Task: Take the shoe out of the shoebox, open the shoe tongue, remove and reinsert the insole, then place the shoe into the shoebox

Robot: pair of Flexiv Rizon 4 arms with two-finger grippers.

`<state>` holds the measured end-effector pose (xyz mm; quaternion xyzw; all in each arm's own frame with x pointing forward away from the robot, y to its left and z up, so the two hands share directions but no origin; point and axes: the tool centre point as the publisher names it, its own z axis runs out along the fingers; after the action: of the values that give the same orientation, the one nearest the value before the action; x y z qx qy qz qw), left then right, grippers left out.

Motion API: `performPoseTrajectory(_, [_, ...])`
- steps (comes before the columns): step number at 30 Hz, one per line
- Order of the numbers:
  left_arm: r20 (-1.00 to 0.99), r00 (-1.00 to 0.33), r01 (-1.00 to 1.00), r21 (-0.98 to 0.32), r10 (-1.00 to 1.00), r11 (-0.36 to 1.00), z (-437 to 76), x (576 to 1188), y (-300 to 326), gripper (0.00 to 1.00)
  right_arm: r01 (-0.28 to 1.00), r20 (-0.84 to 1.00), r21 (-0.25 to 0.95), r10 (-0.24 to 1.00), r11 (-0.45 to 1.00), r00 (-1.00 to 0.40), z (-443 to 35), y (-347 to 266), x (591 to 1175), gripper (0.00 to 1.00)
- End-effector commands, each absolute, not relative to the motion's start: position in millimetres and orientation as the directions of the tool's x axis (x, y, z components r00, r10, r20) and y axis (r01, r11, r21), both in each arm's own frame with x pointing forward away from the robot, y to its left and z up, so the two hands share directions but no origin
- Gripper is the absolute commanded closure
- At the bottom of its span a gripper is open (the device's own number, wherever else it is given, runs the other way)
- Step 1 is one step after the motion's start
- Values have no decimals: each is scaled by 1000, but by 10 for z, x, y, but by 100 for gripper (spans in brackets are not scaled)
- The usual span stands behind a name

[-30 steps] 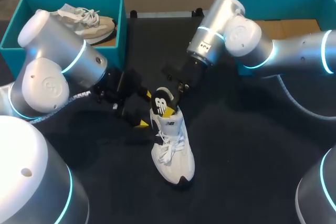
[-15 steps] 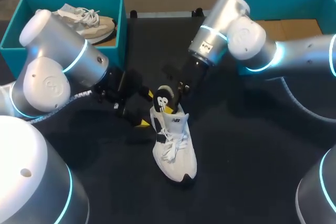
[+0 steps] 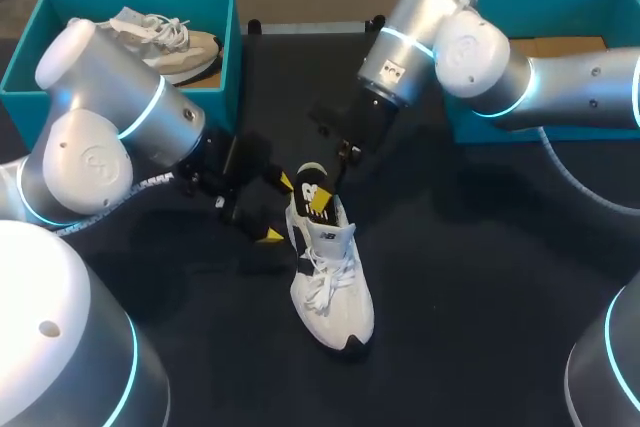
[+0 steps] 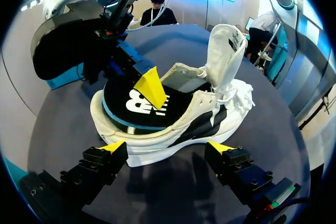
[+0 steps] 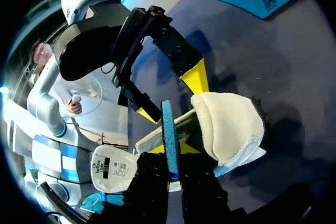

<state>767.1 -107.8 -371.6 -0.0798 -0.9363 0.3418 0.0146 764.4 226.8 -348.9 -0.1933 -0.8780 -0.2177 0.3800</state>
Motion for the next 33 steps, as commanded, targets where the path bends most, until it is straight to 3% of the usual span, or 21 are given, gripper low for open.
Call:
performPoseTrajectory(1, [-31, -987, 139, -641, 156, 755, -3704, 7662, -1055, 0, 502, 771, 224, 163, 835, -615, -3586, 2306, 7664, 100])
performPoseTrajectory(14, [-25, -987, 138, -643, 160, 753, -3731, 7691, -1102, 0, 534, 801, 187, 187, 825, -569, -3647, 2203, 7490, 100])
performPoseTrajectory(15, [-26, -987, 140, -643, 161, 753, -3726, 7699, -1107, 0, 534, 798, 186, 191, 825, -572, -3630, 2198, 7498, 91])
performPoseTrajectory(18, [-30, -986, 143, -643, 162, 753, -3714, 7711, -1109, 0, 532, 785, 194, 195, 824, -588, -3571, 2198, 7526, 80])
performPoseTrajectory(33, [-28, -988, 135, -653, 155, 745, -3768, 7673, -1077, 0, 524, 716, 210, 235, 825, -657, -3261, 2231, 7596, 62])
